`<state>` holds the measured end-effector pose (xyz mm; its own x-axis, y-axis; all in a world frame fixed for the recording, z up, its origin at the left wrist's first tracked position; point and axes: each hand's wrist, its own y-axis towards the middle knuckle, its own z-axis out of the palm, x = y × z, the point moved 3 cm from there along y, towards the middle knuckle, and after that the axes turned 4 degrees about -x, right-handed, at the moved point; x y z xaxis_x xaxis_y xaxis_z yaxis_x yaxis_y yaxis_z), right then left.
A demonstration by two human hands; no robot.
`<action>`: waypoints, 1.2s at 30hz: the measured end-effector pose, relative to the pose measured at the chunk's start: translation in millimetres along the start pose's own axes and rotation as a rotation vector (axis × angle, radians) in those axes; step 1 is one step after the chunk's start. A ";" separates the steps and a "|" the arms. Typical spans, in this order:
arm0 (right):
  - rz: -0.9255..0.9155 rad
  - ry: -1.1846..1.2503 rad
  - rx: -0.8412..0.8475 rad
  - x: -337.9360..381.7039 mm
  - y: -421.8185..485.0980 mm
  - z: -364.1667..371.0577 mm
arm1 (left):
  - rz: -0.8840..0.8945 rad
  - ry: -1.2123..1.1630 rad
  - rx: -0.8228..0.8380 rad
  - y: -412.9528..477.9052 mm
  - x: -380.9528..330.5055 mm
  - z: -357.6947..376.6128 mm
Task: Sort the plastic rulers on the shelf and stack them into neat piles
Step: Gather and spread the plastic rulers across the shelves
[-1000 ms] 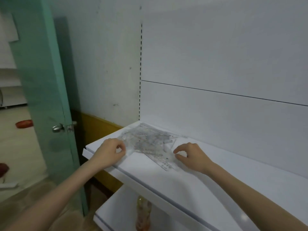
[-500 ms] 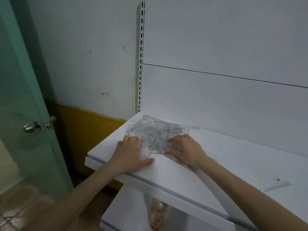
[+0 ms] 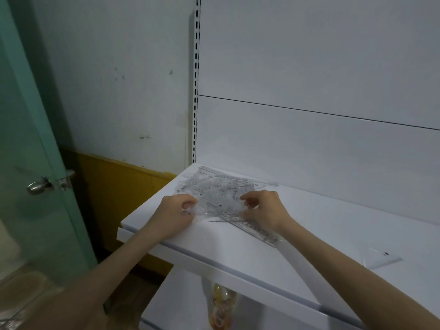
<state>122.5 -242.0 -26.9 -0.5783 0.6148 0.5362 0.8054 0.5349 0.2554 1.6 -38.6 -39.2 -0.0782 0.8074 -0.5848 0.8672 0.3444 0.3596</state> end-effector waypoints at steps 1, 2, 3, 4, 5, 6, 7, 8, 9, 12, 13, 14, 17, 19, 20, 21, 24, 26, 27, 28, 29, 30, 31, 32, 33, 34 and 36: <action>0.031 0.050 -0.017 -2.5 0.3 -1.2 | 0.001 0.001 -0.012 0.1 0.5 -0.6; 0.066 0.097 -0.041 -4.5 0.6 -2.7 | 0.007 0.008 -0.023 0.2 1.4 -1.4; 0.098 0.126 -0.064 -7.2 1.0 -3.7 | 0.019 0.016 -0.035 0.2 1.9 -1.5; 0.122 0.138 -0.087 -9.6 2.2 -4.4 | 0.028 0.030 -0.045 0.0 2.6 -1.2; 0.144 0.141 -0.101 -11.5 3.0 -5.0 | 0.031 0.048 -0.056 -0.6 3.1 -0.9; 0.165 0.155 -0.107 -13.0 3.6 -5.4 | 0.025 0.067 -0.066 -1.5 3.6 -0.9; 0.181 0.182 -0.110 -14.5 4.1 -5.7 | 0.019 0.082 -0.075 -2.1 4.1 -1.1; 0.195 0.225 -0.107 -15.9 5.3 -5.4 | 0.015 0.091 -0.078 -2.3 5.0 -1.0; 0.205 0.267 -0.101 -16.5 6.4 -4.8 | 0.016 0.097 -0.077 -2.4 6.2 -1.3; 0.210 0.336 -0.103 -13.3 10.0 -4.8 | 0.026 0.113 -0.077 -2.4 8.8 -3.4; 0.202 0.357 -0.113 -10.7 10.5 -5.9 | 0.024 0.107 -0.085 -2.3 9.3 -4.5; 0.196 0.396 -0.126 -7.2 10.8 -7.6 | 0.019 0.092 -0.094 -2.0 10.0 -5.6; 0.182 0.546 -0.154 3.9 8.7 -14.8 | 0.024 0.041 -0.125 -2.3 9.3 -9.6; 0.177 0.605 -0.161 8.8 7.4 -19.6 | 0.038 0.013 -0.172 -2.2 8.5 -12.8; 0.181 0.629 -0.160 10.1 7.0 -21.3 | 0.040 -0.005 -0.207 -2.3 7.2 -15.2; 0.188 0.653 -0.153 10.8 6.4 -23.0 | 0.043 -0.026 -0.243 -2.6 5.3 -18.1; 0.238 0.687 -0.110 9.2 3.1 -27.9 | 0.051 -0.091 -0.298 -3.8 -5.1 -26.4; 0.280 0.659 -0.072 5.6 -0.9 -32.7 | 0.029 -0.158 -0.258 -3.3 -14.8 -28.4; 0.303 0.651 -0.049 3.5 -3.6 -36.0 | 0.016 -0.201 -0.215 -2.3 -20.2 -27.4; 0.327 0.661 -0.028 0.5 -7.4 -39.7 | 0.010 -0.244 -0.169 -0.8 -26.5 -25.3; 0.349 0.681 -0.009 -3.8 -12.3 -43.8 | 0.011 -0.285 -0.123 0.9 -33.6 -21.5; 0.368 0.704 0.008 -9.4 -18.9 -48.7 | 0.021 -0.323 -0.079 2.8 -41.8 -16.0; 0.380 0.716 0.023 -17.5 -26.9 -54.2 | 0.039 -0.355 -0.039 4.6 -51.4 -8.9; 0.386 0.708 0.038 -26.3 -37.3 -61.1 | 0.063 -0.382 -0.006 6.2 -62.5 -0.1; 0.388 0.678 0.053 -36.5 -49.7 -69.5 | 0.092 -0.407 0.020 7.7 -74.9 10.4; 0.395 0.635 0.060 -47.4 -63.6 -79.7 | 0.123 -0.428 0.043 9.2 -88.6 22.4; 0.421 0.550 0.040 -68.8 -94.3 -103.9 | 0.169 -0.482 0.101 10.9 -119.9 48.4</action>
<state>99.8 -394.9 -4.3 -0.0592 0.3969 0.9159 0.9353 0.3428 -0.0881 44.3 -154.8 -0.3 0.2820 0.5278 -0.8012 0.8931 0.1607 0.4202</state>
